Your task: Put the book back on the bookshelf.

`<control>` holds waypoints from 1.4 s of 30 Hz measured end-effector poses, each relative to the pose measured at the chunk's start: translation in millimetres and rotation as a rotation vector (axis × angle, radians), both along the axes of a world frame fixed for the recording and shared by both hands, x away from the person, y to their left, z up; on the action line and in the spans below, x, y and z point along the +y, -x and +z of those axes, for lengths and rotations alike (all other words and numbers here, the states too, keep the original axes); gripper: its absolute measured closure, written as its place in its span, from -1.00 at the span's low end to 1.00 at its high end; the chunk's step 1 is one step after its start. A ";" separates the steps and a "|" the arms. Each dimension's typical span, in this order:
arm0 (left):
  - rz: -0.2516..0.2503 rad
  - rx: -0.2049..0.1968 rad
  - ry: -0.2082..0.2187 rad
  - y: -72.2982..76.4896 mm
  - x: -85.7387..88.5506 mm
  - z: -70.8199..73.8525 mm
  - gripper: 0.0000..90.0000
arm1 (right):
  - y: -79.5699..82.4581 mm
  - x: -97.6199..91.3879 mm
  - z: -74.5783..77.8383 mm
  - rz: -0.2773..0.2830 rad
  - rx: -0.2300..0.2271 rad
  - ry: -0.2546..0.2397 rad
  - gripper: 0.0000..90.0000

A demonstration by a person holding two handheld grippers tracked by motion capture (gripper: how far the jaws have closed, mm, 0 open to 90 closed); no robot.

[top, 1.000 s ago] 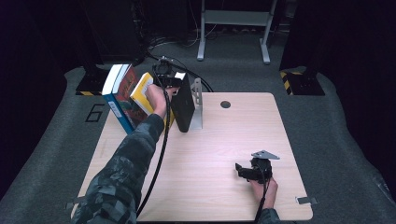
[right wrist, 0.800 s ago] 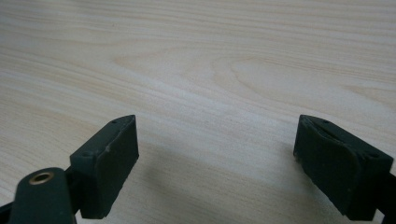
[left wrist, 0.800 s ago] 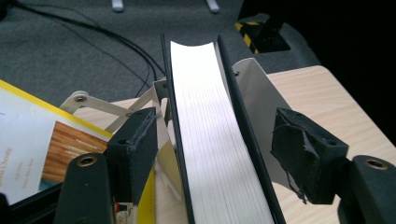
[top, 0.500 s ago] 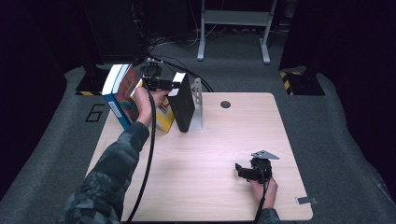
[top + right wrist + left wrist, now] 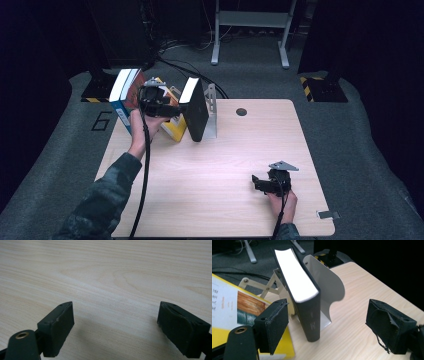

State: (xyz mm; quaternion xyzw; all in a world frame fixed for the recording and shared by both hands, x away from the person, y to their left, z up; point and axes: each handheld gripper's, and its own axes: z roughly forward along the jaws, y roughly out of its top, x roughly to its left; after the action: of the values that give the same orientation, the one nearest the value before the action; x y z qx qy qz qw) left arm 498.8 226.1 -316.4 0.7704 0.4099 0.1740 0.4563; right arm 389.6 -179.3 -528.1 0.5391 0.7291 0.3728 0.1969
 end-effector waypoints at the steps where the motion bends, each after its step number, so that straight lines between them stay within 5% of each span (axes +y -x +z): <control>1: 0.000 0.000 0.000 0.0 0.0 0.0 -0.61 | 0.0 0.0 0.0 0.000 0.000 0.000 -0.71; 7: -0.031 -0.017 -0.028 32.2 12.9 -18.8 -0.64 | -0.5 0.8 -0.1 0.008 -0.004 0.017 -0.71; 15: -0.036 -0.016 -0.076 71.8 31.7 -66.6 -0.67 | -0.6 3.4 -0.3 0.013 -0.005 0.046 -0.74; 20: -0.015 0.039 -0.117 94.3 44.3 -116.4 -0.70 | -1.0 6.5 -0.9 0.024 -0.003 0.071 -0.80; 21: -0.015 0.039 -0.117 94.3 44.3 -116.4 -0.71 | -1.0 6.5 -0.9 0.024 -0.003 0.071 -0.80; 22: -0.002 0.072 -0.127 99.4 48.7 -134.9 -0.73 | -1.5 7.2 -1.2 0.043 -0.003 0.092 -0.84; 23: -0.002 0.072 -0.127 99.4 48.7 -134.9 -0.73 | -1.5 7.2 -1.2 0.043 -0.003 0.092 -0.84; 24: 0.008 0.098 -0.135 104.0 52.0 -152.1 -0.75 | -1.8 9.5 -1.6 0.034 -0.001 0.089 -0.87; 29: -0.005 0.137 -0.168 113.8 55.3 -186.1 -0.86 | -2.6 11.1 -2.0 0.043 0.009 0.107 -0.95; 35: -0.006 0.138 -0.221 118.3 49.8 -210.1 -0.93 | -3.2 11.2 -2.2 0.053 0.008 0.117 -0.97; 42: 0.014 0.094 -0.226 122.9 46.3 -215.3 -0.98 | -3.2 12.4 -2.6 0.045 0.011 0.115 -1.00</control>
State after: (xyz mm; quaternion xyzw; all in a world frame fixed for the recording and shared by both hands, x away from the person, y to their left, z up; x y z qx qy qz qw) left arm 375.9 272.4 -531.8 0.8213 0.4142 0.1861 0.3455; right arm 392.7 -166.9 -530.7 0.5125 0.7623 0.3315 0.2153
